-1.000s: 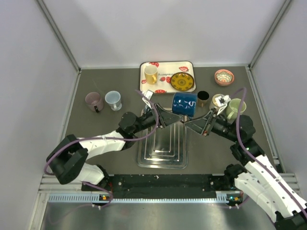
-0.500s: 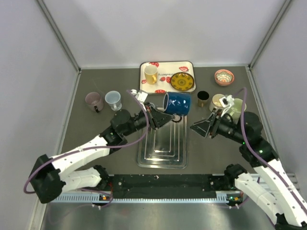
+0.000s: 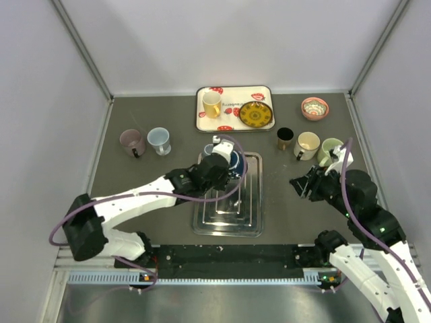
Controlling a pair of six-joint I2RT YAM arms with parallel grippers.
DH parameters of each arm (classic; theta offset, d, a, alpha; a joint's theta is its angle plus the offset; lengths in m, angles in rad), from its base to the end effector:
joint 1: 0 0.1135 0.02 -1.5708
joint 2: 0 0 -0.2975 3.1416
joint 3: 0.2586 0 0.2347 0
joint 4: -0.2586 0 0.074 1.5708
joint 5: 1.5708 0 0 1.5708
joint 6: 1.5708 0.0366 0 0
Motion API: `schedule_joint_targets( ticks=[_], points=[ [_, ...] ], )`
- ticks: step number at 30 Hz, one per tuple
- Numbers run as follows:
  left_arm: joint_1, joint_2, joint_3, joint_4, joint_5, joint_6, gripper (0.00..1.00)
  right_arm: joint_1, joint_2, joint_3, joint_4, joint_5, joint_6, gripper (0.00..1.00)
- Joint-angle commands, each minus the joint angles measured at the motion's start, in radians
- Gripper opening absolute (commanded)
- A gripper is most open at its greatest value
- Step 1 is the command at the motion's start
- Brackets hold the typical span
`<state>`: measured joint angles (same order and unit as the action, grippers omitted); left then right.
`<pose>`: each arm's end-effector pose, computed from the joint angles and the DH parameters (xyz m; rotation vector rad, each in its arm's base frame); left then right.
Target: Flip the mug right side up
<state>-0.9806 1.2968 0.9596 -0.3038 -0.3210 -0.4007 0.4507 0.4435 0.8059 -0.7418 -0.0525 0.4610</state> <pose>0.1546 -0.2101 0.3165 0.4577 2.1587 -0.4283 0.0395 0.0213 0.3368 -0.0254 2.0065 0.6460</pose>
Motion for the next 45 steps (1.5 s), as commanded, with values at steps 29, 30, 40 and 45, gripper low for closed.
schedule_joint_targets(
  ticks=[29,30,40,45],
  points=[
    [0.059,0.512,0.320,-0.058,-0.153,-0.115,0.00,0.006,-0.023,-0.031,-0.010,0.045,-0.001,0.50],
    [0.063,0.515,0.320,-0.055,-0.150,-0.122,0.00,0.006,-0.023,-0.033,-0.011,0.045,-0.002,0.50],
    [0.106,0.559,0.332,-0.050,-0.116,-0.128,0.00,0.006,-0.020,-0.034,-0.011,0.042,0.002,0.50],
    [0.105,0.544,0.335,-0.070,-0.089,-0.125,0.29,0.006,-0.020,-0.034,-0.014,0.042,0.005,0.50]
  ],
)
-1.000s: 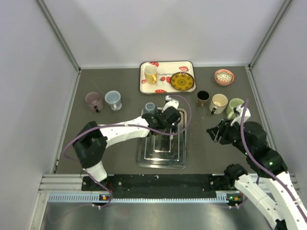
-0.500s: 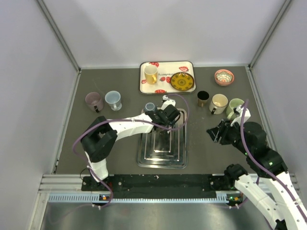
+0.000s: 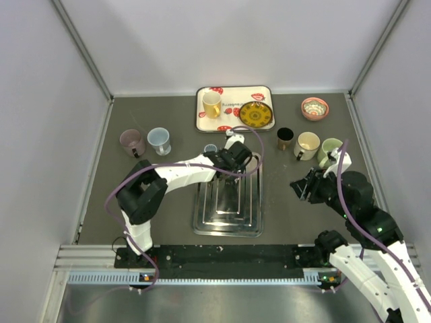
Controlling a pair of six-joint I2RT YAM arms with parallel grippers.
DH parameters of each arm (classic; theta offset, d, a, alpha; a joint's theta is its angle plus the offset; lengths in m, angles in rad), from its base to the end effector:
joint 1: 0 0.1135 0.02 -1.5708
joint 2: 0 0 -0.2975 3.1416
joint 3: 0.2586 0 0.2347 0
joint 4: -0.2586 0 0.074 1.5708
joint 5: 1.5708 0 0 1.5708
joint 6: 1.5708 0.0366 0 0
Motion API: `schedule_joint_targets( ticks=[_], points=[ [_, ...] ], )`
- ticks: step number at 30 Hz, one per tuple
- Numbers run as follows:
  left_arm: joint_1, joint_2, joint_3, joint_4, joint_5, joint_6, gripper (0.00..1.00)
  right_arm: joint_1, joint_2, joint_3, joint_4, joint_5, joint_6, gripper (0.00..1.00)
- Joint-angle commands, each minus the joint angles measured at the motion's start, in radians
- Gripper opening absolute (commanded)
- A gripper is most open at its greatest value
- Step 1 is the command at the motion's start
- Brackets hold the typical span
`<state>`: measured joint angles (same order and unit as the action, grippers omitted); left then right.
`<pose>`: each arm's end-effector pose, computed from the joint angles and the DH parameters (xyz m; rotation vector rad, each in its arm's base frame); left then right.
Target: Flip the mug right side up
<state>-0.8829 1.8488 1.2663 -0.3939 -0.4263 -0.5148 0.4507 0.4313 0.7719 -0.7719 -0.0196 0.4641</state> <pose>0.2557 -0.2873 0.2360 0.2854 2.4100 -0.0759 0.0393 0.0198 0.3240 0.0009 2.0540 0.5991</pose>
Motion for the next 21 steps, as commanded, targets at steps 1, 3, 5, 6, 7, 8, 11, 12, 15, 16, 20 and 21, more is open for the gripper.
schedule_joint_targets(
  ticks=[1,3,5,6,7,8,11,12,15,16,20,21],
  points=[
    [0.006,-0.014,0.024,0.017,0.018,-0.013,0.33,0.006,-0.005,0.000,0.016,0.009,0.004,0.50],
    [0.001,-0.042,0.010,0.017,0.015,-0.013,0.44,0.006,-0.003,0.001,0.016,0.010,0.005,0.50],
    [-0.010,-0.077,0.001,0.015,0.001,-0.010,0.50,0.006,0.004,0.001,0.016,0.010,0.008,0.50],
    [-0.014,-0.091,-0.007,0.015,-0.002,-0.007,0.54,0.006,0.006,0.003,0.016,0.012,0.011,0.50],
    [-0.022,-0.114,-0.010,0.016,-0.014,-0.005,0.56,0.006,0.010,0.003,0.016,0.015,0.015,0.50],
    [-0.025,-0.126,-0.013,0.015,-0.019,0.002,0.57,0.006,0.015,0.004,0.016,0.017,0.019,0.51],
    [-0.045,-0.190,-0.018,0.009,-0.022,0.007,0.59,0.005,0.043,0.007,0.016,0.059,0.031,0.52],
    [-0.053,-0.209,-0.018,0.012,-0.025,0.010,0.59,0.006,0.055,0.009,0.011,0.111,0.036,0.52],
    [-0.108,-0.285,-0.008,0.010,-0.074,0.033,0.60,0.006,0.156,0.010,0.014,0.222,0.070,0.52],
    [-0.144,-0.322,-0.007,0.016,-0.090,0.041,0.60,0.006,0.188,0.013,0.026,0.240,0.086,0.52],
    [-0.234,-0.419,-0.037,0.036,-0.218,0.079,0.61,0.006,0.367,0.027,0.149,0.239,0.082,0.51],
    [-0.246,-0.436,-0.050,0.039,-0.219,0.079,0.61,0.008,0.447,0.038,0.170,0.251,0.076,0.51]
  ],
)
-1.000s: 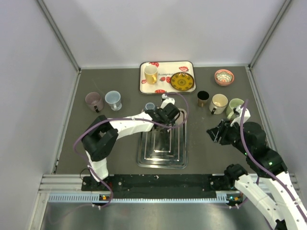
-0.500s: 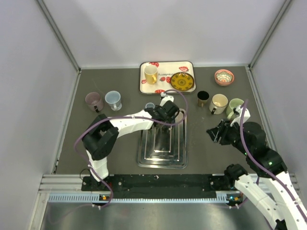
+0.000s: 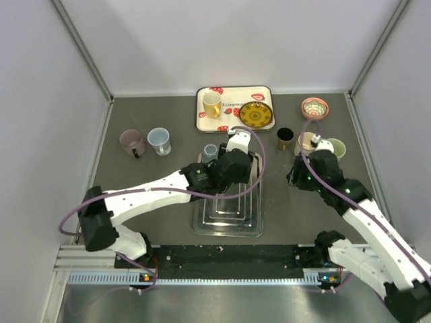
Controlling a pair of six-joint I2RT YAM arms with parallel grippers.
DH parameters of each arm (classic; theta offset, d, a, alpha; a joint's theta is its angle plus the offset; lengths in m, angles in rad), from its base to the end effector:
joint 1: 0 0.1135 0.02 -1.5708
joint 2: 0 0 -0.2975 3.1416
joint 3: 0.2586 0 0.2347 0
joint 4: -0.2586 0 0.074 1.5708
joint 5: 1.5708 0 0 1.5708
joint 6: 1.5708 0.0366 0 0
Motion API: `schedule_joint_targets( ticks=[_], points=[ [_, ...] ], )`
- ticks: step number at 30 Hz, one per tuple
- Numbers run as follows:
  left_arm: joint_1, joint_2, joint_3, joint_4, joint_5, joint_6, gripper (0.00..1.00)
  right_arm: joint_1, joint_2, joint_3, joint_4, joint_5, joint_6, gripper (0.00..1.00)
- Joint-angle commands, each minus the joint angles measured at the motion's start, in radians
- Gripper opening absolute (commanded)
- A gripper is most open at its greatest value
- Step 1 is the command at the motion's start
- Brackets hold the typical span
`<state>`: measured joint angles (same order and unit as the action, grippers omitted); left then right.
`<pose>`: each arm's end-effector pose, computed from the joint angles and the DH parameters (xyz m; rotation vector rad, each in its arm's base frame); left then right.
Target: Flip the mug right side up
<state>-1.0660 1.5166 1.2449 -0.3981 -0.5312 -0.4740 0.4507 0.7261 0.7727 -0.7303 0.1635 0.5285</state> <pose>0.1716 -0.2723 0.3420 0.3537 2.1215 -0.3015 0.0987 0.0411 0.3120 0.1762 2.2594 0.3422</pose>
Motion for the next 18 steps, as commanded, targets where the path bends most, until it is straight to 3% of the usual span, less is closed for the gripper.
schedule_joint_targets(
  ticks=[1,6,10,18],
  points=[
    [-0.074,-0.145,-0.042,0.044,-0.112,0.034,0.62,0.006,0.204,0.069,0.162,0.079,-0.005,0.51],
    [-0.080,-0.288,-0.192,0.073,0.014,0.014,0.63,0.002,0.468,0.206,0.198,0.157,-0.058,0.51],
    [-0.080,-0.448,-0.317,0.113,0.025,0.003,0.63,-0.013,0.639,0.310,0.207,0.202,-0.085,0.50],
    [-0.078,-0.619,-0.461,0.176,-0.003,0.017,0.62,-0.041,0.802,0.418,0.230,0.246,-0.117,0.50]
  ],
)
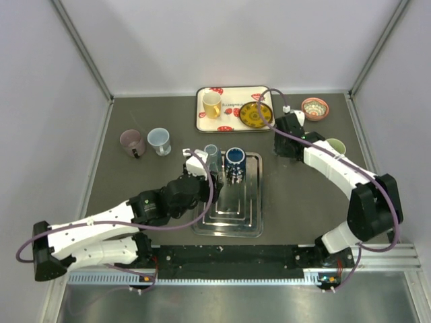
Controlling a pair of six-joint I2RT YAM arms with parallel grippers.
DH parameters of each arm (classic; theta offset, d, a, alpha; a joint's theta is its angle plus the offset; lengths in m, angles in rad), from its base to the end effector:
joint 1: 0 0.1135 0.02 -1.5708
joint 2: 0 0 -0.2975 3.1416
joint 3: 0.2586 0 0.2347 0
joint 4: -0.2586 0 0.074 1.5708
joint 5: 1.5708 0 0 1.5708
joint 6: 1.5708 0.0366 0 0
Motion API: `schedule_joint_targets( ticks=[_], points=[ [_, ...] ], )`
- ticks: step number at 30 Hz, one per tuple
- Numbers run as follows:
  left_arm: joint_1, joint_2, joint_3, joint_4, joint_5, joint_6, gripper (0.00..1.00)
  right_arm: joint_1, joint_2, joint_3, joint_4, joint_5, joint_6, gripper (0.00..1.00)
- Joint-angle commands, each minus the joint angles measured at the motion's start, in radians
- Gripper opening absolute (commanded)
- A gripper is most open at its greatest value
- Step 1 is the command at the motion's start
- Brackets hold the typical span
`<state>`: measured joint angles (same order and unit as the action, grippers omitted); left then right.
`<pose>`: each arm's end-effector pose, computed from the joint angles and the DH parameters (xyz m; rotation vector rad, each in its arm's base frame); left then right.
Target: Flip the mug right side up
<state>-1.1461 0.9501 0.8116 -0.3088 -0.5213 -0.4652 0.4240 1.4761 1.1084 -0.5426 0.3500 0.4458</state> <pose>0.0888 -0.1522 0.3379 0.3454 1.9632 -0.5292 0.2710 0.1086 0.2985 0.1718 2.4008 -0.0383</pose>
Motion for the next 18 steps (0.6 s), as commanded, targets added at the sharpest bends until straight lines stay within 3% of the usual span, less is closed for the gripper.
schedule_joint_targets(
  ticks=[1,18],
  points=[
    [0.002,-0.056,-0.031,0.085,-0.014,0.010,0.62,-0.014,0.065,0.103,0.044,0.064,-0.050,0.50],
    [0.002,-0.017,-0.035,0.077,-0.005,-0.009,0.61,-0.079,0.243,0.229,0.043,0.058,-0.087,0.41]
  ],
)
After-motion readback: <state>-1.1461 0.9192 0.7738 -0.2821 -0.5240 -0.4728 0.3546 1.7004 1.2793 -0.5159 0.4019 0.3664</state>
